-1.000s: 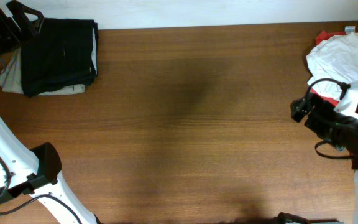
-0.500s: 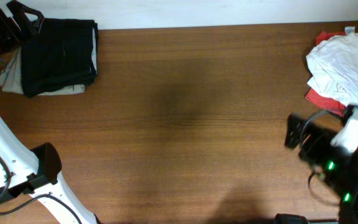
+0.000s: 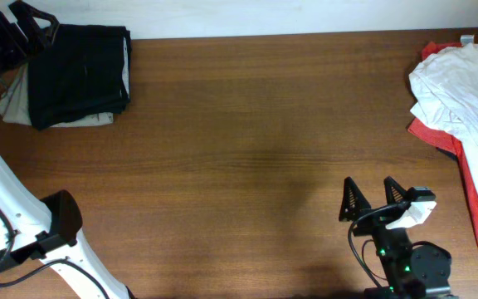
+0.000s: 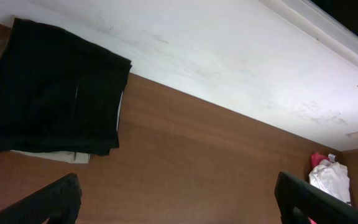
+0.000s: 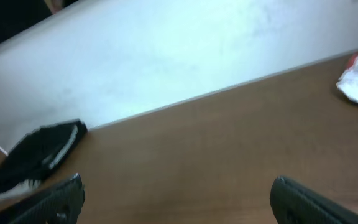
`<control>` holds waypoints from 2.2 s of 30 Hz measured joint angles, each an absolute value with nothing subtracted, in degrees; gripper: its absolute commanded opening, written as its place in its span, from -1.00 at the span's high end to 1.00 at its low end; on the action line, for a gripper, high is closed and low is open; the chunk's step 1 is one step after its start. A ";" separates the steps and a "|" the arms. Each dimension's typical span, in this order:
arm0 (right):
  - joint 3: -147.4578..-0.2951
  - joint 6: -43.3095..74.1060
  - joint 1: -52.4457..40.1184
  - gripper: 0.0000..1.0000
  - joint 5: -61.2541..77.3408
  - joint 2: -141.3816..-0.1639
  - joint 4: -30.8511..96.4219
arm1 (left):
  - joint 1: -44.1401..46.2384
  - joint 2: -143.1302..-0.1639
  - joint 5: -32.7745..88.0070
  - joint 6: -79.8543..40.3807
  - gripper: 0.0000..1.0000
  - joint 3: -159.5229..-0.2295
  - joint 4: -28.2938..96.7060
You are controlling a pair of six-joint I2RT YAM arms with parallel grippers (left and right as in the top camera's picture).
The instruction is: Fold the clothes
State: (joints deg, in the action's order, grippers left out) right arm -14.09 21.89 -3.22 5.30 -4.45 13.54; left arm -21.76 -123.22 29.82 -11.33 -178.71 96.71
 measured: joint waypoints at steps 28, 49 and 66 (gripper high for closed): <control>-0.60 21.80 -3.22 -0.98 -0.03 -0.73 4.25 | -21.76 -123.22 29.82 -11.33 -0.99 -178.71 96.68; -0.60 21.80 -3.22 -0.97 -0.03 -0.73 4.25 | -21.76 -123.22 29.82 -11.33 -0.99 -178.71 96.68; -0.60 21.76 -3.22 -0.97 -0.03 -0.69 4.25 | -21.56 -88.90 19.46 -10.52 -0.99 -114.85 84.86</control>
State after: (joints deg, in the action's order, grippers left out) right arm -0.60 21.76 -3.22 -0.03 -0.69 4.25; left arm -21.56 -88.90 19.46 -10.52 -114.85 84.86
